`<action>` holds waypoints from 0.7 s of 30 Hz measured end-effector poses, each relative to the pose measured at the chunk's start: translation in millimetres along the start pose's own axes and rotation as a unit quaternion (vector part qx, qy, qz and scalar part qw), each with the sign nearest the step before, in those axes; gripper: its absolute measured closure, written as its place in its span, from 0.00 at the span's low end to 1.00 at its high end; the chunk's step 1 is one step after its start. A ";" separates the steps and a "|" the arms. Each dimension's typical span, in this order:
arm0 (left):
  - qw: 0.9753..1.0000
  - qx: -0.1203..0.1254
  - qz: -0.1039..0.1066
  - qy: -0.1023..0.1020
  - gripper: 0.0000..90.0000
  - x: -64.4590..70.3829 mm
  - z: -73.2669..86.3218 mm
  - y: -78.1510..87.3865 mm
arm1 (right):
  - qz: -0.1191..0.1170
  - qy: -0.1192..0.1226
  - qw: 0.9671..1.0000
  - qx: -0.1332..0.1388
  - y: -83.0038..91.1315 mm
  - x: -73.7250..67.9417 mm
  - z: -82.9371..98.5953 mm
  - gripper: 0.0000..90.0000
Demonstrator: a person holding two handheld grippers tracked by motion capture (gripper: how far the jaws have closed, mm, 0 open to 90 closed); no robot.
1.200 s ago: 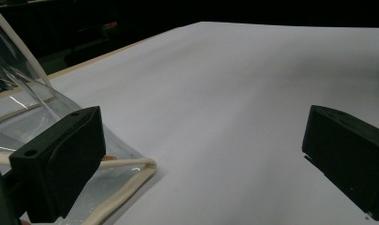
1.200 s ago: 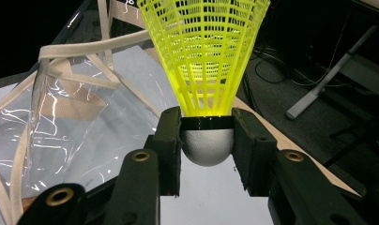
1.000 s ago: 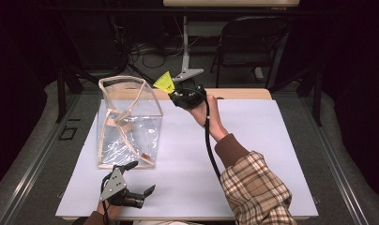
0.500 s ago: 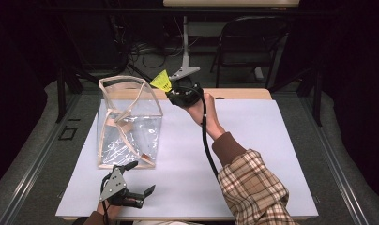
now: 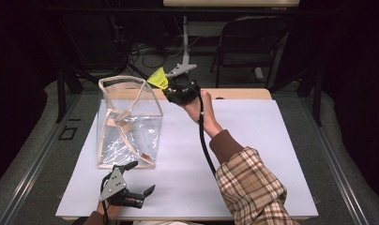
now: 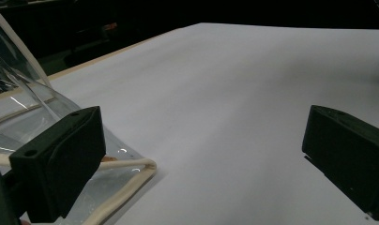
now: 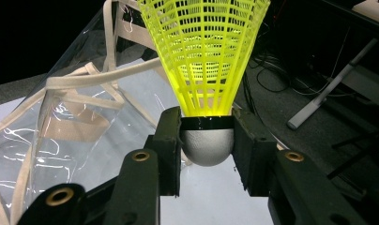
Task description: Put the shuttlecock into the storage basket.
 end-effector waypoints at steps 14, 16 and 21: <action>1.000 0.002 -0.003 0.000 0.00 0.0 -0.2 0.1 | -0.007 0.002 1.000 0.008 -8.6 -7.5 -12.2 0.72; 1.000 0.001 0.000 0.000 0.00 -0.1 -0.1 0.1 | -0.008 0.003 1.000 0.008 -10.2 -8.4 -13.6 0.72; 1.000 0.002 -0.001 0.001 0.00 -0.2 -0.2 0.2 | -0.013 0.001 1.000 0.007 -15.1 -10.9 -16.4 0.72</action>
Point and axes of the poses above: each handheld gripper's, and its own axes: y roughly backward along the jaws, z roughly out of its underside, x roughly to its right, the point moved 4 cm from there along -y, roughly forward along the jaws, and after that the axes turned 12 degrees about x, right-handed, at the moved point
